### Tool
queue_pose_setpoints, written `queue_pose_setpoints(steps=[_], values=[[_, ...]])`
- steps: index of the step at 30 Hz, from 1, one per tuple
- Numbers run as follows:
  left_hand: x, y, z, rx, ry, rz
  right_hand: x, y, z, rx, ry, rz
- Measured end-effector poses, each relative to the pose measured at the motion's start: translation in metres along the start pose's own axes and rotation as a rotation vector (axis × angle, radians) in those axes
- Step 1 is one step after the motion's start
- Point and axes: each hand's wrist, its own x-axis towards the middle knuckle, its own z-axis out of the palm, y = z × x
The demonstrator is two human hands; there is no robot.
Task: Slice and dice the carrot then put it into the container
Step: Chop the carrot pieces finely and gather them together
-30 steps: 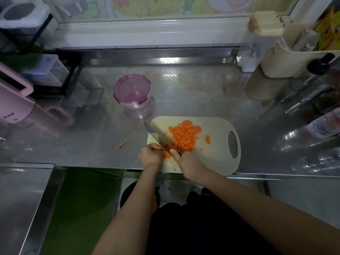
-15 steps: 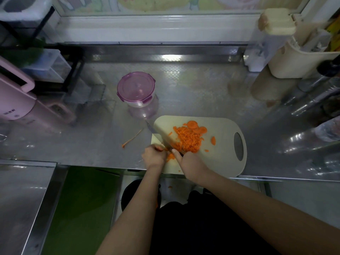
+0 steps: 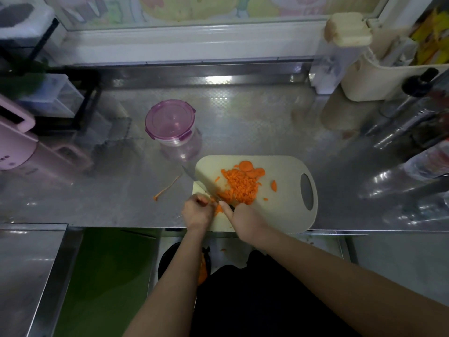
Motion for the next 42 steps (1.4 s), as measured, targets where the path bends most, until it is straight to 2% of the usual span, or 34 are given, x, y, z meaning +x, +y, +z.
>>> queue_pose_setpoints(steps=[4,7,11,16,19,23,30,33,37,42], values=[[-0.003,-0.001,-0.001,-0.058,-0.029,0.037,0.003,-0.001,-0.008,0.068,-0.036,0.017],[-0.005,0.0,-0.002,-0.054,-0.06,0.048,0.009,0.001,-0.008,-0.05,0.005,-0.033],[-0.005,-0.006,0.001,-0.015,-0.02,0.048,0.01,0.003,-0.008,-0.13,0.01,-0.102],[-0.001,-0.009,0.002,-0.056,0.025,-0.033,0.008,0.001,-0.01,-0.072,-0.014,-0.134],[0.003,-0.005,0.003,-0.011,0.03,-0.072,0.008,0.003,-0.006,-0.11,-0.067,-0.133],[0.007,-0.001,0.002,0.034,0.013,-0.119,0.011,-0.001,-0.002,-0.261,-0.028,-0.124],[0.011,-0.002,0.001,0.078,-0.001,-0.133,0.007,0.0,-0.005,-0.078,-0.091,-0.113],[0.01,-0.001,0.0,0.068,-0.002,-0.144,0.013,-0.003,-0.004,-0.111,-0.103,-0.093],[0.006,0.001,-0.001,0.08,0.004,-0.145,0.019,-0.018,0.0,-0.224,-0.024,-0.086],[0.006,-0.001,0.001,0.014,-0.006,-0.133,0.025,-0.011,-0.01,-0.045,-0.024,-0.091]])
